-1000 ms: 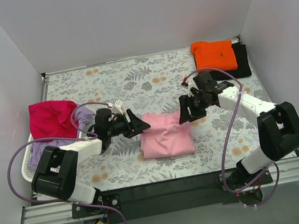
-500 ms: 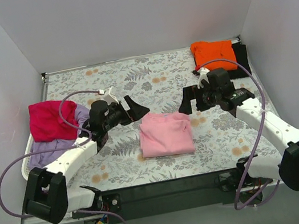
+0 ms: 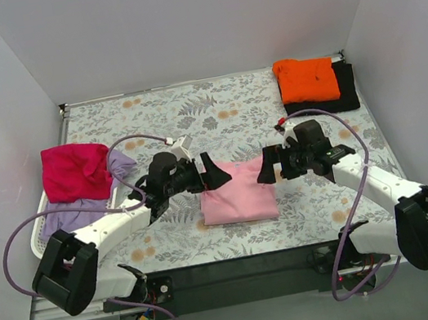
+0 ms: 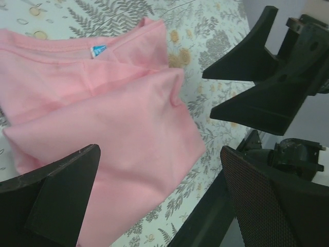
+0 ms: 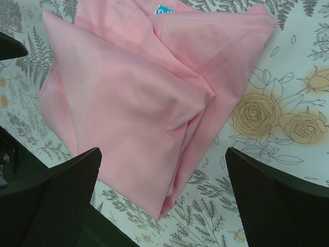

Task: Fold and stack the t-shirts
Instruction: Fold the tshirt

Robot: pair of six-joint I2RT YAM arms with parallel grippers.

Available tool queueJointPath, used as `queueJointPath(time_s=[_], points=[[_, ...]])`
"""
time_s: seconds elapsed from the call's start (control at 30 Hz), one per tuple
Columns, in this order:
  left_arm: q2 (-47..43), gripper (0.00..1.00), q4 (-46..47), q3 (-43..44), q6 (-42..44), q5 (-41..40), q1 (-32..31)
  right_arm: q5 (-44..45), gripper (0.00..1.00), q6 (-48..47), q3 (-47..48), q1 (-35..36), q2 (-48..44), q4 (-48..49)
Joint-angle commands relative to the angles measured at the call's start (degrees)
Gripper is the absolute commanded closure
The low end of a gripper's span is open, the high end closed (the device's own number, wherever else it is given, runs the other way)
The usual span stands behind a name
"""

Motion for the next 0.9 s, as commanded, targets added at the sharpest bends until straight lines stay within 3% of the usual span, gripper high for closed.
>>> queueJointPath(time_s=[0.0, 0.27, 0.43, 0.6, 0.8, 0.87], points=[[-1.43, 0.05, -2.98, -1.61, 1.45, -7.08, -0.22, -4.06, 0.02, 1.62, -2.67, 0.04, 1.31, 7.27], [-1.00, 0.05, -7.91, -2.50, 3.21, -15.02, -0.22, -6.44, 0.08, 2.41, -3.92, 0.04, 4.21, 12.72], [1.82, 0.12, -7.99, -2.58, 2.42, -15.37, -0.22, -6.88, 0.15, 2.68, -4.01, 0.21, 6.93, 15.97], [3.22, 0.30, -7.99, -2.67, 1.98, -15.37, -0.22, -7.93, 0.26, 2.76, -3.57, 0.56, 9.31, 17.12], [5.16, 0.52, -7.29, -2.58, 1.89, -13.62, -0.22, -7.59, 0.44, 2.76, -3.48, 1.97, 10.37, 17.30], [5.25, 0.55, -6.50, -2.76, 1.63, -13.17, -0.22, -7.41, 0.53, 2.85, -3.56, 2.41, 10.63, 17.38]])
